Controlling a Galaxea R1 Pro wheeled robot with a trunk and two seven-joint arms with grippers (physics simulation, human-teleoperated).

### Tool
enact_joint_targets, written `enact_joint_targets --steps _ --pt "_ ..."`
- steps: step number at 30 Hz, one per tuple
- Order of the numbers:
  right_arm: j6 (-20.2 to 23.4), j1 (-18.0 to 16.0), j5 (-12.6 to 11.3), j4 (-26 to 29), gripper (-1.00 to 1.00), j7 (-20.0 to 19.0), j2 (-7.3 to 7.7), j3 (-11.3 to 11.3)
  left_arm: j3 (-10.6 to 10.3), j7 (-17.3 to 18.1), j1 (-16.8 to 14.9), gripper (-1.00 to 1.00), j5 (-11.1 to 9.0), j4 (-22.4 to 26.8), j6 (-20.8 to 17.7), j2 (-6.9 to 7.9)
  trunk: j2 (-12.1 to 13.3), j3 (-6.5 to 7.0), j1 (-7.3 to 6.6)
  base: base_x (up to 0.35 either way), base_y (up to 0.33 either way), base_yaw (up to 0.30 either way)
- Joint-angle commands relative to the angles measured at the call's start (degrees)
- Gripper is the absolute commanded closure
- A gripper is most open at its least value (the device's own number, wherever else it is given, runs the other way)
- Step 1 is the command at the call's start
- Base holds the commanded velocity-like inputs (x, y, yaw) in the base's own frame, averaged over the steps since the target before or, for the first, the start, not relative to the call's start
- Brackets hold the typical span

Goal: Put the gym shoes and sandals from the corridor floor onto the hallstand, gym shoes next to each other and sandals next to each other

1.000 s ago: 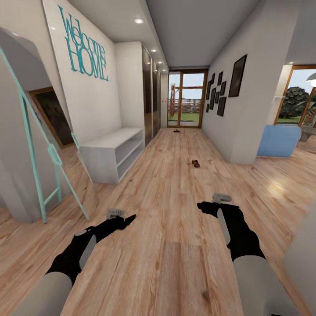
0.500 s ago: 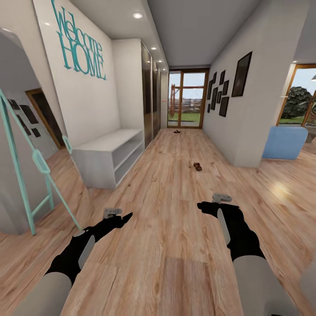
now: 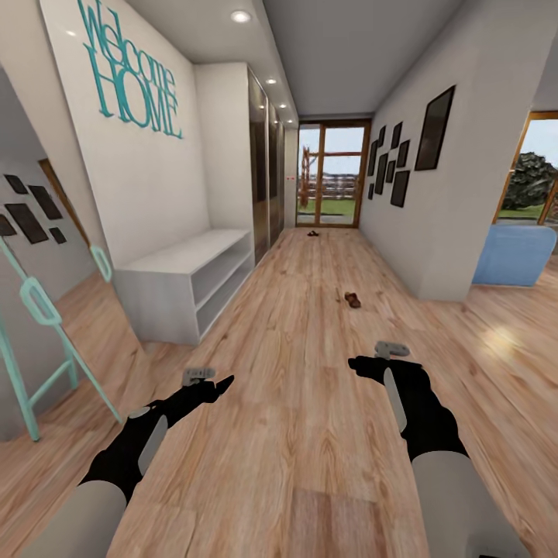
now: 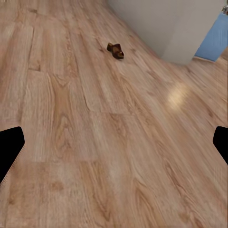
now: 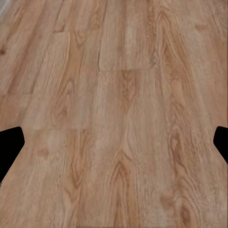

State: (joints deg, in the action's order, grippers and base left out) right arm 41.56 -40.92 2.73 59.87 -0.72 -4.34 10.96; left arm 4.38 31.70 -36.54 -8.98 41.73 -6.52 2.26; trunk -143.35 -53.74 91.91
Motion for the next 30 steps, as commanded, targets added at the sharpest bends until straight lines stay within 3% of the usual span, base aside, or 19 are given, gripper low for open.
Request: enact_joint_targets --steps 1,30 --pt "0.3 0.0 0.3 0.1 -1.0 -0.1 -0.06 0.1 0.1 0.3 0.0 -1.0 -0.6 0.0 -0.6 0.0 0.0 -0.06 0.02 0.347 0.0 0.0" --pt "0.3 0.0 0.3 0.1 -1.0 -0.1 -0.06 0.1 0.2 0.3 0.0 -1.0 -0.6 0.0 -0.6 -0.01 0.0 -0.06 0.02 0.347 0.0 0.0"
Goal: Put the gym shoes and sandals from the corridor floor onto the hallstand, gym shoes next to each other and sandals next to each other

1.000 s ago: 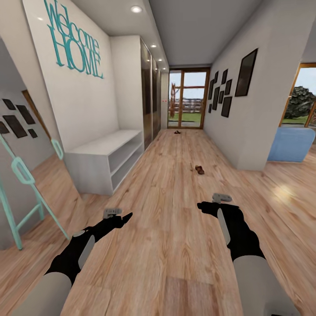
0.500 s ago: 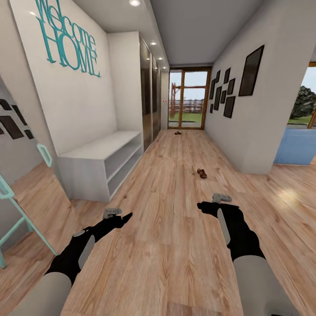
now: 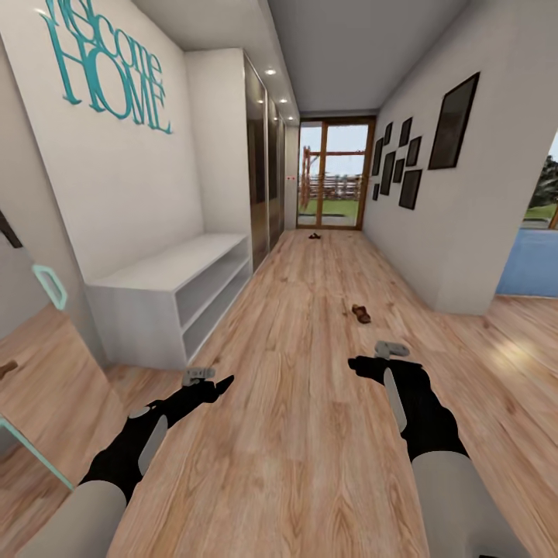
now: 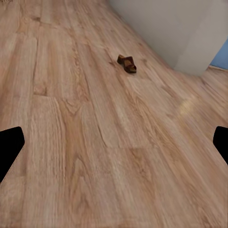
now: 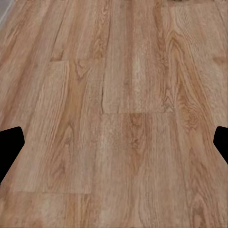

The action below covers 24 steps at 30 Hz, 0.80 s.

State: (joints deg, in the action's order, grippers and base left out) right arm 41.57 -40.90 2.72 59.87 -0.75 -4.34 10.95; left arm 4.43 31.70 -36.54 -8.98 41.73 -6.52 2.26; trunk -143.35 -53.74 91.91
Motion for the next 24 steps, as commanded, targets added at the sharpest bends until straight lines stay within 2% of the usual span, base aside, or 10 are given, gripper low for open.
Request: enact_joint_targets --steps 1,24 --pt "0.3 0.0 0.3 0.1 -1.0 -0.1 -0.06 0.1 0.1 0.3 0.0 -1.0 -0.6 0.0 -0.6 -0.02 0.0 -0.06 0.02 0.347 0.0 0.0" --pt "0.3 -0.1 0.3 0.1 -1.0 -0.1 -0.05 0.1 0.1 0.3 0.0 -1.0 -0.6 0.0 -0.6 -0.03 0.0 -0.06 0.02 0.347 0.0 0.0"
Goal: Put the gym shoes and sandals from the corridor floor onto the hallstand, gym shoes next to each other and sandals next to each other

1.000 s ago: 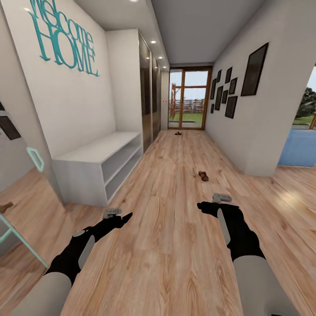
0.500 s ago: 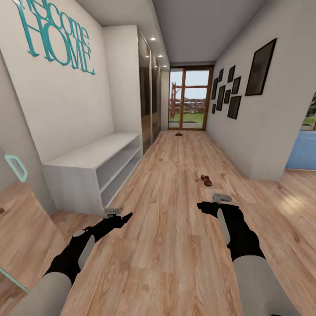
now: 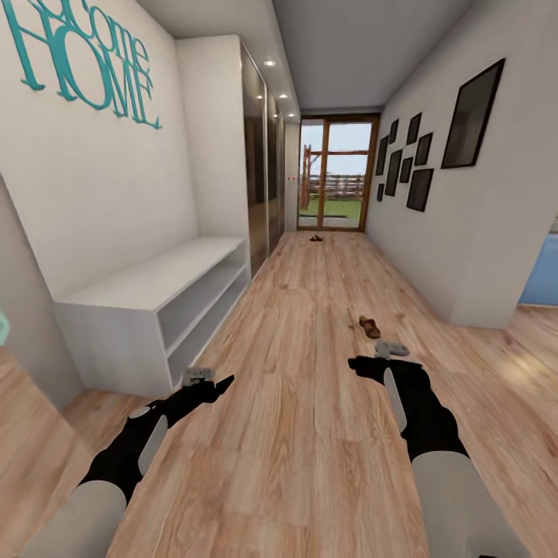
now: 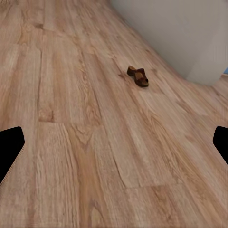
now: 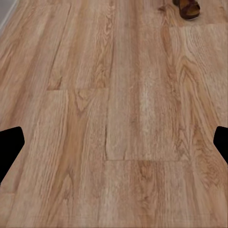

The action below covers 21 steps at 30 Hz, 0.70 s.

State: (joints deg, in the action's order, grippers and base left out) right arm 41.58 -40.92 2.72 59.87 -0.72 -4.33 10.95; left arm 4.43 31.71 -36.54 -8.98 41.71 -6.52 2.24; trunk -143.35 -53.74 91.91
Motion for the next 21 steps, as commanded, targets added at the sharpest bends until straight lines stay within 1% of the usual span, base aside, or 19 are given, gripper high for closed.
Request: enact_joint_targets --steps 1,21 --pt "0.3 0.0 0.3 0.1 -1.0 -0.1 -0.06 0.1 0.1 0.3 0.0 -1.0 -0.6 0.0 -0.6 0.0 0.0 -0.06 0.02 0.347 0.0 0.0" --pt "0.3 0.0 0.0 0.1 -1.0 -0.3 -0.05 0.2 0.1 0.3 0.0 -1.0 -0.6 0.0 -0.6 -0.02 0.0 -0.06 0.02 0.347 0.0 0.0"
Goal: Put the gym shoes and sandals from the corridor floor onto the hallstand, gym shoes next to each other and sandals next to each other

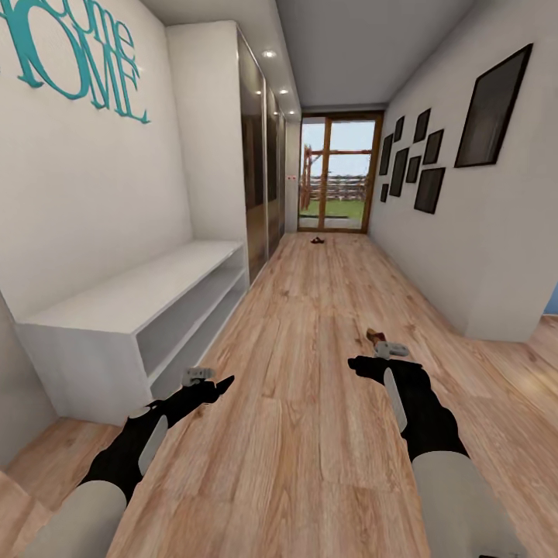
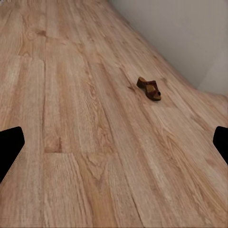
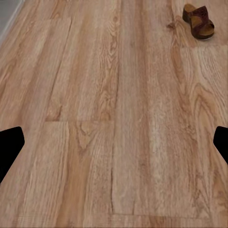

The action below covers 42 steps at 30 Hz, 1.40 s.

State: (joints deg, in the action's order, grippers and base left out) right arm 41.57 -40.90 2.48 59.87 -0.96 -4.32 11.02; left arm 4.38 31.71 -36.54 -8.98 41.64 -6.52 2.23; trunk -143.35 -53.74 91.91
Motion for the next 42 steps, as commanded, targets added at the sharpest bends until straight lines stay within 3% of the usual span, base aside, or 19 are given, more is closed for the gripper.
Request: enact_joint_targets --steps 1,42 --pt "0.3 0.0 0.2 0.1 -1.0 -0.1 -0.06 0.1 0.1 0.3 0.0 -1.0 -0.6 0.0 -0.6 -0.01 0.0 -0.06 0.02 0.347 0.0 0.0" --pt "0.4 0.0 0.4 0.1 -1.0 0.0 -0.05 0.1 0.1 0.3 0.0 -1.0 -0.6 0.0 -0.6 -0.01 0.0 -0.06 0.02 0.347 0.0 -0.002"
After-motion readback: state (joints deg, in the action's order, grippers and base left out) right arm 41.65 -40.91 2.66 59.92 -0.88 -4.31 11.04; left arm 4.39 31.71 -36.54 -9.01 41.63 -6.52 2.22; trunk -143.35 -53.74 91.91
